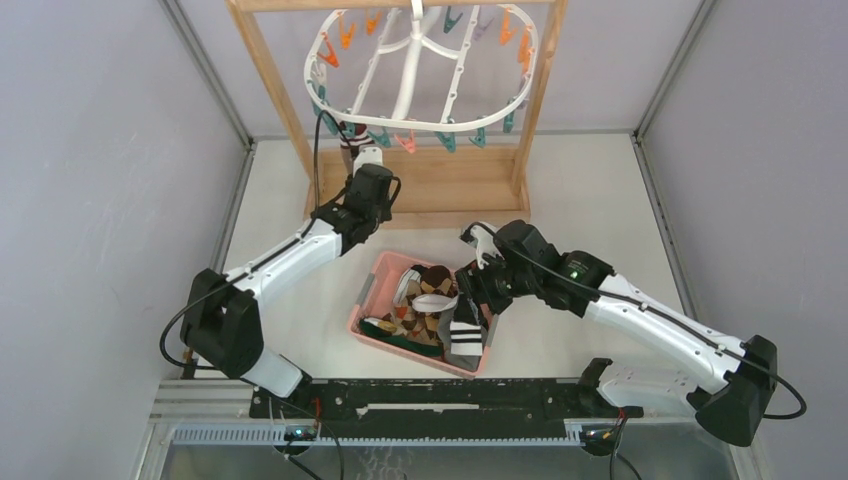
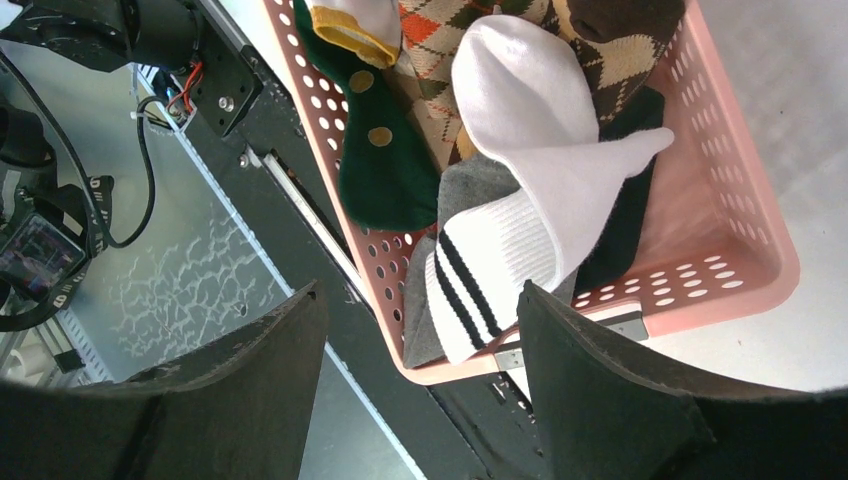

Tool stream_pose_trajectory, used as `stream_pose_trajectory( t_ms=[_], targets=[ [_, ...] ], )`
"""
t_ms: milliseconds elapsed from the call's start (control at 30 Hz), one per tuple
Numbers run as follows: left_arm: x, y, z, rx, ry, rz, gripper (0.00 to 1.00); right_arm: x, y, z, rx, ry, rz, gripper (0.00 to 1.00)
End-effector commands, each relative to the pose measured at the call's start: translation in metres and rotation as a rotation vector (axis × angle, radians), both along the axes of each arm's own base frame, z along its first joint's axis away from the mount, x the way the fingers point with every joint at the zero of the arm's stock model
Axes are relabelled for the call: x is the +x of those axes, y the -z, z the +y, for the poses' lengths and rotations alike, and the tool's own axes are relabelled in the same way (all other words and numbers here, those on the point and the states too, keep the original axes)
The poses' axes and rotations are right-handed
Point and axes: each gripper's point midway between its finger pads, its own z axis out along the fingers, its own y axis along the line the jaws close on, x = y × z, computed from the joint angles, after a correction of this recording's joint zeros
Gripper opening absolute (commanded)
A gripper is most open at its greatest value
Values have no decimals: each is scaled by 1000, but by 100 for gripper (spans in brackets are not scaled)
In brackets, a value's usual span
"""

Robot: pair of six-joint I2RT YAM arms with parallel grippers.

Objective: Remove the socks clipped to the hanger
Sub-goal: Remove the sock from the hanger.

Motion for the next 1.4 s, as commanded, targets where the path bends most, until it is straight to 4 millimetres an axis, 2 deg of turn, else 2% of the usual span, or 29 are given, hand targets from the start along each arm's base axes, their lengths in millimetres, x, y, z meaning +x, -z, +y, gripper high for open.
stream_pose_trajectory(
  t_ms=[0, 33, 67, 100, 300, 500, 600, 667, 833, 867, 933, 1067, 1167, 1367],
  targets=[
    [16, -25, -1, -41, -4, -68, 26, 3, -12, 8, 44, -11, -13, 77],
    [16, -26, -1, -41, -4, -69, 12, 3, -12, 8, 43, -14, -10, 77],
    [16, -27, 0, -38, -7, -69, 2, 3, -11, 8, 43, -16, -8, 77],
    [16, -27, 1, -36, -8, -69, 0, 2, -11, 8, 42, -16, -6, 77],
    [9, -35, 6, -34, -13, -69, 0, 3, -11, 9, 44, -16, -2, 77],
    [-11, -36, 15, -68, -18, -92, 2, 3, -11, 12, 53, -17, 3, 77],
    [-17, -30, 15, -84, 4, -96, 19, 1, -11, 13, 55, -23, 8, 77],
    [-20, -27, 16, -91, 4, -103, 38, -1, -10, 12, 48, -24, 14, 77],
    [-23, -35, 22, -128, -18, -186, 64, -6, -11, 8, 42, -29, 22, 77],
    [-22, -39, 24, -133, -24, -208, 72, -8, -11, 6, 40, -28, 26, 77],
    [-21, -45, 26, -135, -25, -250, 97, -12, -12, 4, 38, -23, 36, 77],
    [-16, -52, 30, -149, -48, -335, 100, -21, -10, 0, 35, -9, 65, 77],
    [-17, -48, 35, -158, -61, -388, 100, -27, -8, -3, 30, 8, 79, 77],
    [-3, -22, 35, -165, -111, -420, 100, -38, -5, -10, 34, 32, 103, 77]
  ],
)
